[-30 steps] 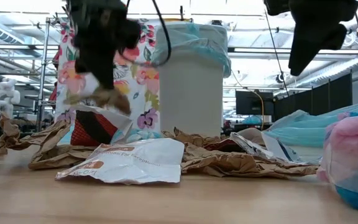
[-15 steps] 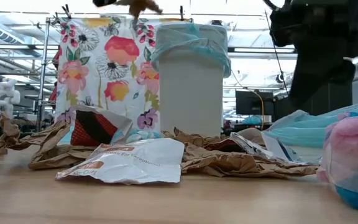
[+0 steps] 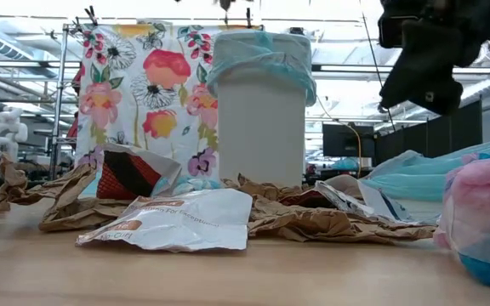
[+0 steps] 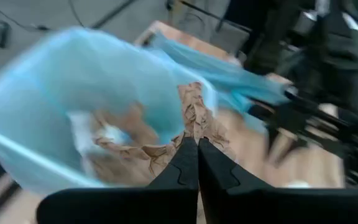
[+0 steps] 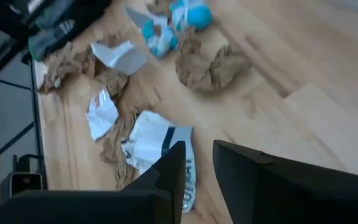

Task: Place trash/remove bag and relplace
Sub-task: Put the brown paper into the trash bin

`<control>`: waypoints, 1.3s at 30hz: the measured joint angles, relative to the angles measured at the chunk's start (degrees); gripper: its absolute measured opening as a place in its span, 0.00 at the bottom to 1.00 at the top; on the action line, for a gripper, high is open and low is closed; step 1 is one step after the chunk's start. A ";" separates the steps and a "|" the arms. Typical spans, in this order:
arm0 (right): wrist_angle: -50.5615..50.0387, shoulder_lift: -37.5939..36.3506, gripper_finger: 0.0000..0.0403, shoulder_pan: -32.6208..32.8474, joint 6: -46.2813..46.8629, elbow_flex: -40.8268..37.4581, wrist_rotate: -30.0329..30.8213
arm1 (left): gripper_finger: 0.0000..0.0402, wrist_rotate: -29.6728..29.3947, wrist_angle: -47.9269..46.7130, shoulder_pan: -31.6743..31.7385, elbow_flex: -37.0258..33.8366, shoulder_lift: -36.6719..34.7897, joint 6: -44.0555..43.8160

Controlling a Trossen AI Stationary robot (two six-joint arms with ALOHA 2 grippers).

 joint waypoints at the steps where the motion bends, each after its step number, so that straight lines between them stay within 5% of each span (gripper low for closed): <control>1: -0.04 -0.61 0.17 -0.49 -0.60 0.00 0.24 | 0.00 0.02 1.35 1.13 1.22 1.43 1.07; 6: 0.11 -1.34 0.17 -2.35 -0.83 0.00 0.31 | 0.06 0.58 6.05 5.33 4.56 6.61 4.43; 17: -0.02 -1.36 0.17 -4.41 3.47 0.00 0.35 | 0.35 2.36 7.31 7.39 5.54 9.79 15.31; 26: -0.05 -1.15 0.17 -6.53 7.84 0.00 0.51 | 0.39 2.23 -7.57 7.39 3.95 1.73 20.00; 30: 0.01 -0.86 0.17 -6.60 8.25 0.00 0.77 | 0.39 2.19 -10.78 7.42 -3.64 -3.76 19.62; 39: 0.00 -0.77 0.17 -6.60 9.67 0.00 1.82 | 0.39 1.56 -4.37 7.47 -32.90 -17.12 19.77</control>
